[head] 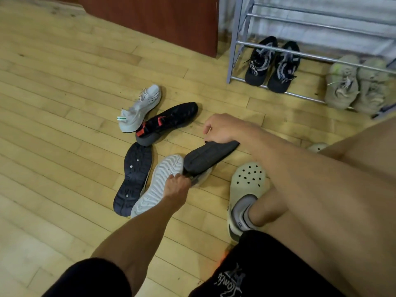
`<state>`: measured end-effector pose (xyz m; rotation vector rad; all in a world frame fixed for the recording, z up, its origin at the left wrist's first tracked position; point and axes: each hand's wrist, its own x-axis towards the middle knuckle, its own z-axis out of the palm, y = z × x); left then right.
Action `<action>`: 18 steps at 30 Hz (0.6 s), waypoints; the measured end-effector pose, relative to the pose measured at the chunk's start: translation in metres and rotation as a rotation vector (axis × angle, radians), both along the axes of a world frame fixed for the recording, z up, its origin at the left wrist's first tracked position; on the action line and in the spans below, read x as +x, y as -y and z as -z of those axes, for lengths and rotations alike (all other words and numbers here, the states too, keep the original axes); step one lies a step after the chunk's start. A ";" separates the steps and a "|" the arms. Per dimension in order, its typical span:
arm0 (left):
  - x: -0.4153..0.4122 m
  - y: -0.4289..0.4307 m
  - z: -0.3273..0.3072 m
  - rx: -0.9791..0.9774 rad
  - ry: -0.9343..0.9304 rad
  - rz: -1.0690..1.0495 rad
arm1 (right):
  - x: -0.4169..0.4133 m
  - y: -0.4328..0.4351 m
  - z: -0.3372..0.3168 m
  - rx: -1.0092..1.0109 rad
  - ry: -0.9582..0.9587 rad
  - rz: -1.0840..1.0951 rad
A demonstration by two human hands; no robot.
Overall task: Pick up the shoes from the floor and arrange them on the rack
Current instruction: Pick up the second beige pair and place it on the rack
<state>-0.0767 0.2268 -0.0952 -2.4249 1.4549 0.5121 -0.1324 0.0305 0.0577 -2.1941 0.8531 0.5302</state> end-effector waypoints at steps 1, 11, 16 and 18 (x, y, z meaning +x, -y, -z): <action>0.003 0.000 -0.005 -0.012 -0.017 -0.022 | -0.002 0.001 0.000 -0.004 -0.009 0.002; 0.027 0.001 -0.092 -0.346 -0.366 -0.298 | -0.012 -0.007 0.010 0.135 -0.142 0.199; 0.026 0.028 -0.132 -0.636 -0.428 -0.342 | -0.011 -0.014 0.005 0.343 -0.026 0.462; 0.021 0.039 -0.145 -0.697 -0.431 -0.331 | -0.010 -0.012 0.004 0.396 0.089 0.577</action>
